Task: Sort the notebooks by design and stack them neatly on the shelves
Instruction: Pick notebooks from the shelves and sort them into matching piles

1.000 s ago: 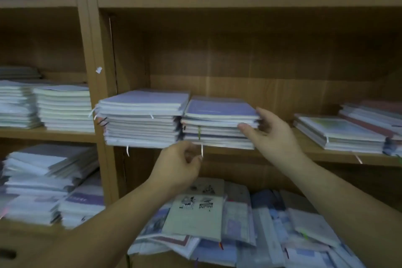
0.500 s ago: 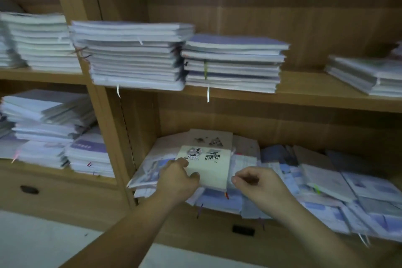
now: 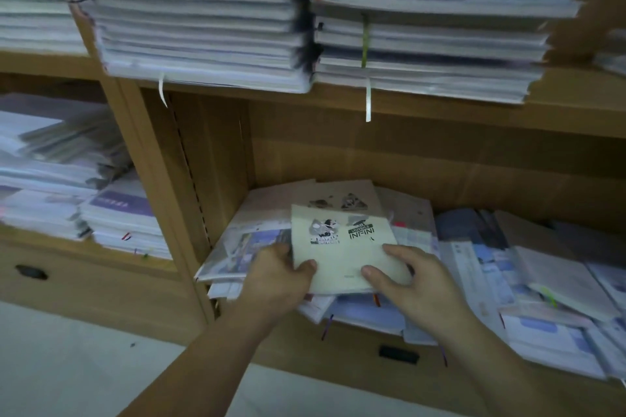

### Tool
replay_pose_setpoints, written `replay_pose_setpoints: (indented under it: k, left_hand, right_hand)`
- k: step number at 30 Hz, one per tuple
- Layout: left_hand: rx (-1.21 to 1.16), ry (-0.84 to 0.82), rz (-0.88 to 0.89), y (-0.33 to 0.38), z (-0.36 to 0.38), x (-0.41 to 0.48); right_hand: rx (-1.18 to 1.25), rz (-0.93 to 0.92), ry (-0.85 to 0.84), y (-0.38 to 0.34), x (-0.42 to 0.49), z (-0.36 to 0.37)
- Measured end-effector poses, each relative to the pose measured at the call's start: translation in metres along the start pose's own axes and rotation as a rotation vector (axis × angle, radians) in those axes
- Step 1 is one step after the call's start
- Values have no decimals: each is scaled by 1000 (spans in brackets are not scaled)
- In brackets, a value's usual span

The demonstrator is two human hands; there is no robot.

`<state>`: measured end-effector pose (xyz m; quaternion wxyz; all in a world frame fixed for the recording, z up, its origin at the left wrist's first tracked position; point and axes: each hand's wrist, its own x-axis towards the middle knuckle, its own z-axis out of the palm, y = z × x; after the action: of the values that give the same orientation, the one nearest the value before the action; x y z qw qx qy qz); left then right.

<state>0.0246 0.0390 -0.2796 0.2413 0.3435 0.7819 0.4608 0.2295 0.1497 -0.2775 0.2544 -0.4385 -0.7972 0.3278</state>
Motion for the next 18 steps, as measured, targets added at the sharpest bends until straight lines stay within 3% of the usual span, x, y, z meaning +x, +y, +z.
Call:
replay_pose_setpoints:
  k: [3, 5, 8, 13, 15, 18]
  left_hand:
    - [-50, -50, 71, 4, 15, -1]
    - [-99, -91, 126, 8, 21, -4]
    - [-53, -127, 204, 11, 26, -8]
    - [295, 157, 480, -6, -7, 6]
    - [411, 97, 411, -21, -26, 12]
    - [427, -79, 159, -35, -39, 9]
  right_hand:
    - [61, 47, 49, 0, 2, -5]
    - [-90, 15, 64, 1, 1, -8]
    - [-291, -40, -75, -3, -6, -4]
    - [-399, -118, -207, -16, -8, 5]
    - [-413, -91, -229, -20, -9, 5]
    - [-481, -98, -290, -21, -9, 4]
